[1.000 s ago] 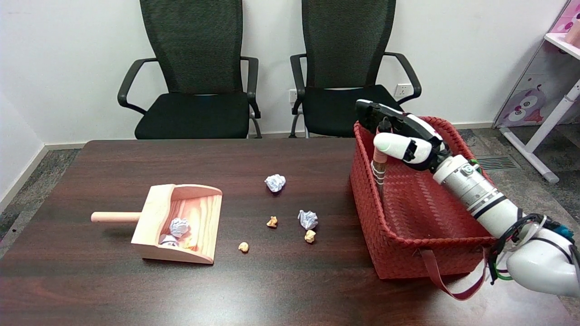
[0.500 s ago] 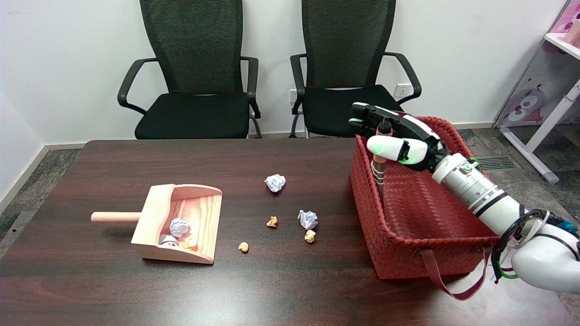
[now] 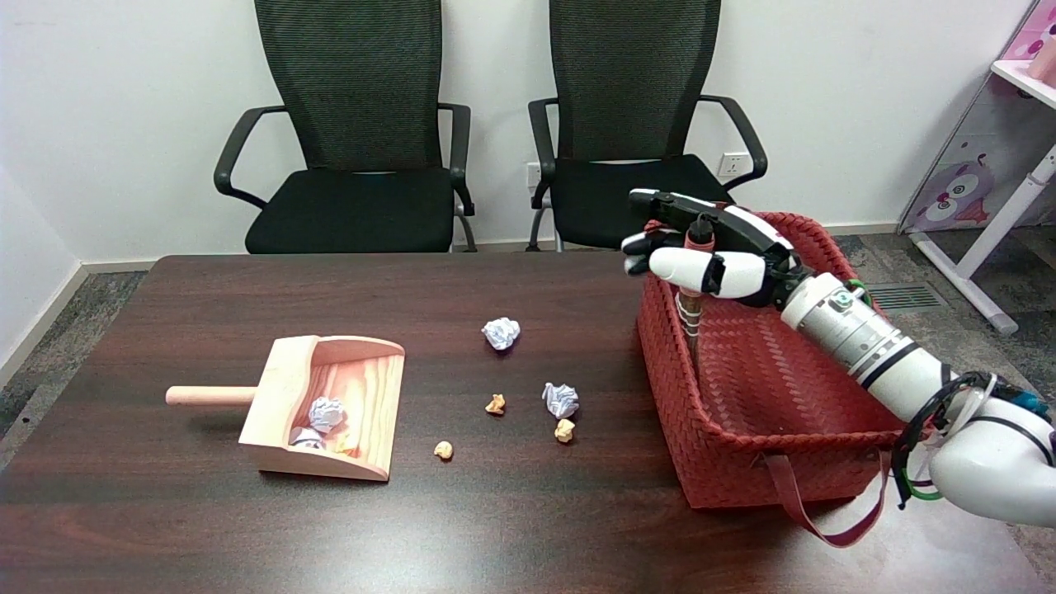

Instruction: Pick up the broom by its handle.

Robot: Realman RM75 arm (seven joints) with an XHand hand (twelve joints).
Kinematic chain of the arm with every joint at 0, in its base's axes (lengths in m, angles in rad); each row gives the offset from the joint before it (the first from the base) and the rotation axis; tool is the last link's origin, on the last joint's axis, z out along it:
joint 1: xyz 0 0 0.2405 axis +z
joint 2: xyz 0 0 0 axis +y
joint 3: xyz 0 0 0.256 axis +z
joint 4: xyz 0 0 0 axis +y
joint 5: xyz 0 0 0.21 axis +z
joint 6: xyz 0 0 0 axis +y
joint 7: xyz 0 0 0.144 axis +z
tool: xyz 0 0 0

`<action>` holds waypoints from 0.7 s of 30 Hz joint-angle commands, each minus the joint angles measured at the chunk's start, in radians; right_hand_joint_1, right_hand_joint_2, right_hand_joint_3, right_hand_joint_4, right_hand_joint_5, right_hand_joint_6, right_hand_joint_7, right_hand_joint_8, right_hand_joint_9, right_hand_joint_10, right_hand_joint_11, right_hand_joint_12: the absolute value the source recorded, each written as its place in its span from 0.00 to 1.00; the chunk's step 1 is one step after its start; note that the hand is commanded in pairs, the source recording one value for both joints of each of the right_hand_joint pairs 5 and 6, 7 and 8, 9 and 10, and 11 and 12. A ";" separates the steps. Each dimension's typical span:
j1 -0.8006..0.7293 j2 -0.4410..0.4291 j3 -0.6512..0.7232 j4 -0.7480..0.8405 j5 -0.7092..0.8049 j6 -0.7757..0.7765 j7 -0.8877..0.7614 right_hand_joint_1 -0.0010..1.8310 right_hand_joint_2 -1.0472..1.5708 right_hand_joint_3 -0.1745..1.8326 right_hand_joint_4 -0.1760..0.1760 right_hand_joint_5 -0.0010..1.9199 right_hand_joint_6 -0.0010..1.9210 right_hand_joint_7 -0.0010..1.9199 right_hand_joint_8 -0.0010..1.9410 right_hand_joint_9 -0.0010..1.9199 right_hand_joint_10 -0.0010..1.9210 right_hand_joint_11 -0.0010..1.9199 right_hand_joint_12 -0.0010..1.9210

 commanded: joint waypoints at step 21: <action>0.017 -0.001 -0.031 -0.014 0.008 -0.012 -0.036 0.56 0.67 0.50 1.00 0.80 0.80 0.80 0.79 0.80 0.80 0.85 0.85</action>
